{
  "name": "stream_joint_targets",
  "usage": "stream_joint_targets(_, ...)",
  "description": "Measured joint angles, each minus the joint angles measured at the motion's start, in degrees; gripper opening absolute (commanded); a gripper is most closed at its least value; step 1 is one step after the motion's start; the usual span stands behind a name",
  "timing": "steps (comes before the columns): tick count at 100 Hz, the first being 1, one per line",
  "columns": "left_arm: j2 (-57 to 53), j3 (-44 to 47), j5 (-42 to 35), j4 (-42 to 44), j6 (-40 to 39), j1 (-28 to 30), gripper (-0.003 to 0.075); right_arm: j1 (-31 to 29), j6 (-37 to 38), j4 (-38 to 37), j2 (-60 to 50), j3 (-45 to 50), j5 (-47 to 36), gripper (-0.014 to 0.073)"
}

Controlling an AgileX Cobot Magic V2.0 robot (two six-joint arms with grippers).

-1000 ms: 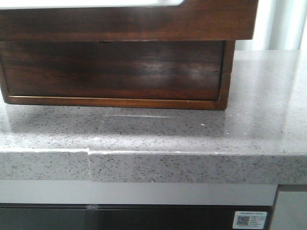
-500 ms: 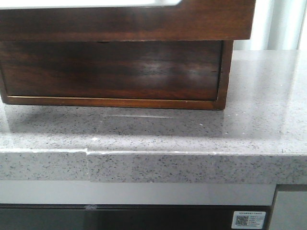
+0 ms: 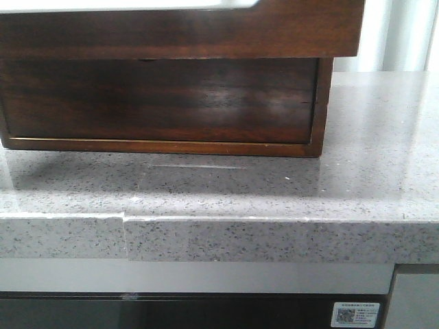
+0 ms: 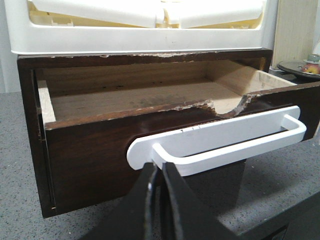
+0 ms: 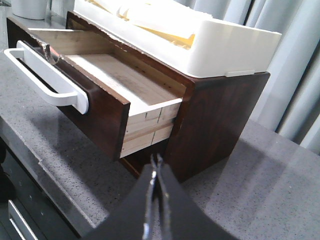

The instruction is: Put scissors in drawer with both arms

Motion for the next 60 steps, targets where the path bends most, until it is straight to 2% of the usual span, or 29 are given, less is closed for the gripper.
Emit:
stream_joint_targets(48, -0.1, 1.7, 0.0, 0.0, 0.0, 0.0, -0.0019, 0.0, 0.0, 0.0, 0.0, 0.0, -0.2, -0.0002)
stream_joint_targets(60, -1.5, 6.2, -4.9, 5.5, 0.0, 0.7, -0.0019, 0.0, 0.0, 0.0, 0.0, 0.0, -0.3, -0.0002)
